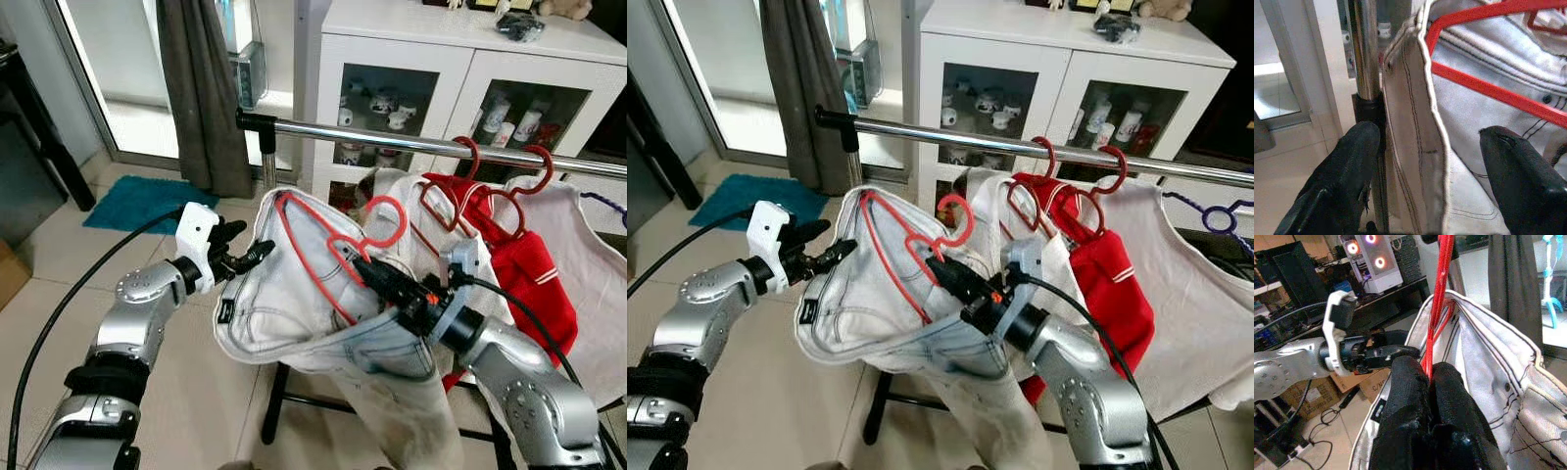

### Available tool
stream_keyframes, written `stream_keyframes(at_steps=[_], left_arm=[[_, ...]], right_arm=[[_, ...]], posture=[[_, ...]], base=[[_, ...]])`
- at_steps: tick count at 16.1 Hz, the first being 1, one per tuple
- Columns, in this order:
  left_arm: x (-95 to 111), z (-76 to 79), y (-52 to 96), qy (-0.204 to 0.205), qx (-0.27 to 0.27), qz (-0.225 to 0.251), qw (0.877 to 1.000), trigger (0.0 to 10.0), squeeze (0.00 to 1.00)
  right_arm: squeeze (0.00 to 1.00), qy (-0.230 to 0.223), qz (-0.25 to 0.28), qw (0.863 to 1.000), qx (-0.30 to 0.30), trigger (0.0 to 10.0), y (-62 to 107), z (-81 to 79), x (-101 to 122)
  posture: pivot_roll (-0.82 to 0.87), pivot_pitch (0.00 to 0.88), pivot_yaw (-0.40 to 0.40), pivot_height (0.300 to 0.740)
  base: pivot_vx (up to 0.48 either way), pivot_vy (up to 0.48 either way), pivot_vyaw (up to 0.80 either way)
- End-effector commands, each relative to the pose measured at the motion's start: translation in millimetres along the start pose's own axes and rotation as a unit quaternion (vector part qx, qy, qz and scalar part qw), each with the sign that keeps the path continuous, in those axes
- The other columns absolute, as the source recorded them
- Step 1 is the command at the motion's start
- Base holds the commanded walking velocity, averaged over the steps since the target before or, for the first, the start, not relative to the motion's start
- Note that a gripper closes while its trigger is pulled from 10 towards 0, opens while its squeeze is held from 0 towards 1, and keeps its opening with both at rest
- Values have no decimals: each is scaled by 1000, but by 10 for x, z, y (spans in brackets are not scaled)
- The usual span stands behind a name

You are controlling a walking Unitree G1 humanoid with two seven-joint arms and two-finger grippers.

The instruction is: Hang hanger

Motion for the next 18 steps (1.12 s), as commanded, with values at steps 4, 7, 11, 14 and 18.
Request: stream_keyframes(at_steps=[4,7,11,14,18], left_arm=[[-8,37,-74,-17,-26,-16,999,0,0],[-21,24,-89,-21,-22,-21,999,0,0],[-32,-7,-94,-25,-16,-25,999,0,0],[-40,-14,-103,-25,-16,-29,999,0,0],[-28,-60,-108,-40,-3,-28,999,0,0]], right_arm=[[0,13,27,999,37,10000,15,-122,166],[0,13,25,999,41,10000,30,-138,169],[0,12,21,999,45,10000,49,-158,157],[0,12,20,999,44,10000,61,-164,153],[0,17,13,999,44,10000,84,-168,142]], posture=[[-19,0,7,740],[-22,0,7,740],[-25,0,13,740],[-28,0,16,740],[-38,0,19,740]], base=[[0,0,0],[0,0,0],[0,0,0],[0,0,0],[0,0,0]])
Point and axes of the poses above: a point about 5 cm out from each wrist's last joint towards the gripper, its own y axis pointing back from the gripper into the wrist, its own x axis along the axis of the wrist's last joint, z = x × y, the point moved 3 cm from there along -y, pointing out of the wrist towards the gripper, and after that the axes turned 10 degrees about y, right-handed, at the moved point
